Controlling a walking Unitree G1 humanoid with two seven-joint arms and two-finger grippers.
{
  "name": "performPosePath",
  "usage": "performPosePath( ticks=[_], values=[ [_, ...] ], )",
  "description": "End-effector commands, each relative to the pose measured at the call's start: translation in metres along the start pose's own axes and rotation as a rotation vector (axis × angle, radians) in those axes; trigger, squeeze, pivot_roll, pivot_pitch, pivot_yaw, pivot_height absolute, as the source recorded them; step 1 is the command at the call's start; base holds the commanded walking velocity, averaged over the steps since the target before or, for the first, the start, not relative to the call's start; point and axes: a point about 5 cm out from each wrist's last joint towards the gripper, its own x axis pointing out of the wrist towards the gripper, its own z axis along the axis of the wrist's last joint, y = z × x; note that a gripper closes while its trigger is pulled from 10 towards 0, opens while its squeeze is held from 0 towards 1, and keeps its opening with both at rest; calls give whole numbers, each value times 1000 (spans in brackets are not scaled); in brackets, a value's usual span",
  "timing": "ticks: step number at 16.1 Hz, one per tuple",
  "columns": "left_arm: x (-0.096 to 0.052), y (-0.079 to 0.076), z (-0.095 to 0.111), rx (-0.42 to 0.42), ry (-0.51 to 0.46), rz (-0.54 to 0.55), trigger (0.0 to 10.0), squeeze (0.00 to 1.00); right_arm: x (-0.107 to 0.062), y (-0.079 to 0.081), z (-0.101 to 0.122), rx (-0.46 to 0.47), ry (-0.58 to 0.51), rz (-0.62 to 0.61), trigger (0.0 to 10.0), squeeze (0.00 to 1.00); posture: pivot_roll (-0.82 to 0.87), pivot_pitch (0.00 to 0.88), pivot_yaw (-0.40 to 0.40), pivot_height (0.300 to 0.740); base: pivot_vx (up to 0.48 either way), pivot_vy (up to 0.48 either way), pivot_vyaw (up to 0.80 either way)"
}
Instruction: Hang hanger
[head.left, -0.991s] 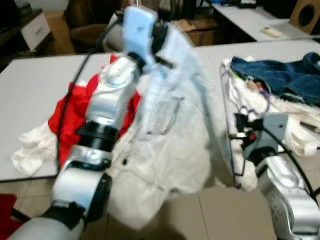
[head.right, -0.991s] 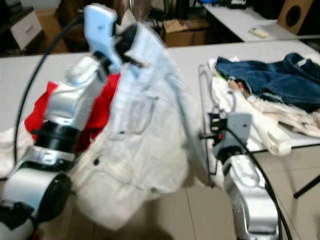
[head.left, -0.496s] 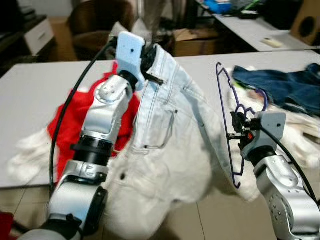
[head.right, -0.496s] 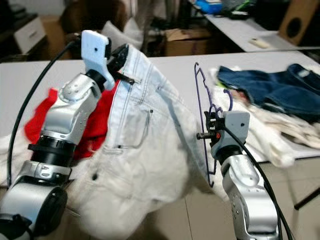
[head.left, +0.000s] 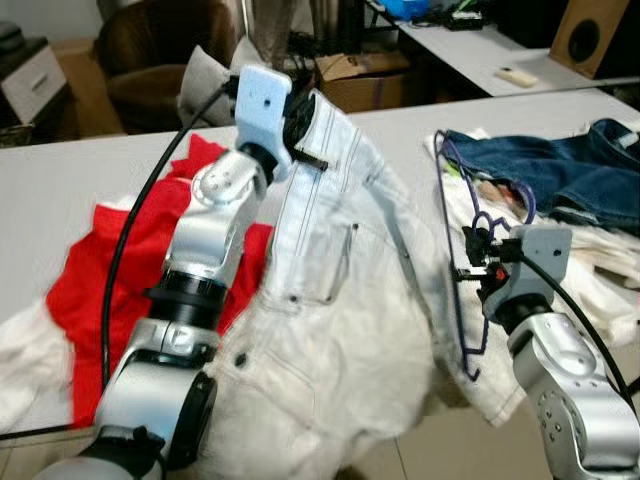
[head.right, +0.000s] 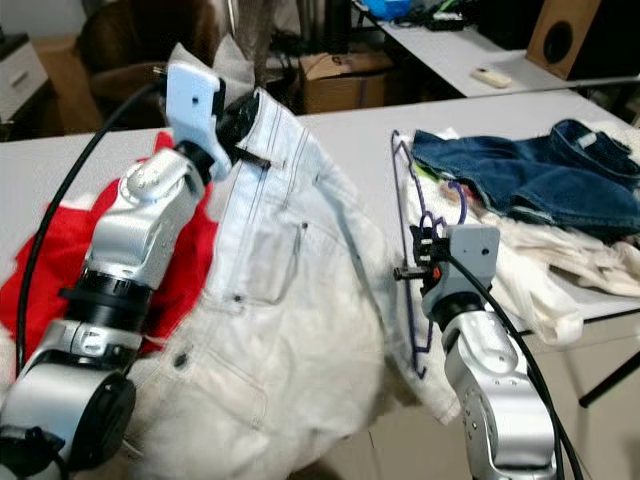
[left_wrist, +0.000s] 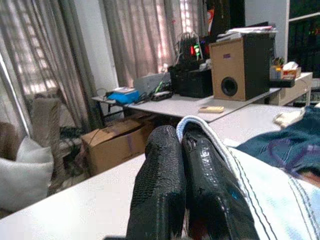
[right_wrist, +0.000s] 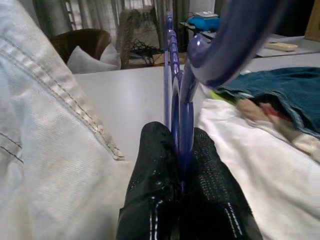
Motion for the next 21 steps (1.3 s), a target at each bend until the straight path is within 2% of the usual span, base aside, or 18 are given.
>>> performPosePath(
  ticks=[1, 4, 7, 9, 10, 11, 13, 15, 16, 18, 19, 21],
  values=[
    [7, 3, 21, 27, -71, 11, 10000, 0, 0, -3, 4, -29, -6, -7, 10000, 0, -160, 0, 49, 740, 326, 0, 0],
    [9, 4, 24, 26, -77, 12, 10000, 0, 0, -4, 4, -62, 1, -19, 10000, 0, -160, 0, 52, 740, 324, 0, 594],
    [14, 2, 24, 37, -68, 4, 10000, 0, 0, -8, 6, -22, -29, -54, 10000, 0, -156, 0, 56, 740, 322, 0, 258],
    [25, 1, 24, 56, -35, -10, 10000, 0, 0, -9, 11, -19, -54, -52, 10000, 0, -151, 0, 53, 740, 321, 0, 0],
    [25, 1, 24, 56, -35, -10, 10000, 0, 0, -9, 11, -19, -54, -52, 10000, 0, -151, 0, 53, 740, 319, 0, 0],
    [36, 1, 28, 108, 8, -8, 10000, 0, 2, -7, 18, -4, -86, -29, 10000, 0, -147, 0, 50, 740, 0, 0, 0],
    [50, 2, 42, 145, 9, 11, 10000, 0, 3, -4, 31, 55, -147, 14, 10000, 0, -145, 0, 46, 740, 0, 0, 0],
    [60, 5, 59, 142, -2, 46, 10000, 0, 2, 1, 45, 144, -208, 79, 10000, 0, -148, 0, 49, 740, 0, 0, 0],
    [67, 10, 83, 157, -39, 113, 10000, 0, -3, 4, 55, 211, -246, 154, 10000, 0, -155, 0, 59, 740, 0, 0, 0],
    [70, 16, 103, 146, -82, 176, 10000, 0, -7, 6, 58, 243, -260, 199, 10000, 0, -157, 0, 62, 740, 0, 0, 0],
    [71, 18, 116, 166, -108, 200, 10000, 0, -14, 11, 59, 296, -270, 268, 10000, 0, -157, 0, 62, 740, 0, 0, 0],
    [72, 22, 125, 159, -127, 228, 10000, 0, -28, 25, 57, 359, -242, 445, 10000, 0, -161, 0, 71, 740, 0, 0, 0]
  ],
)
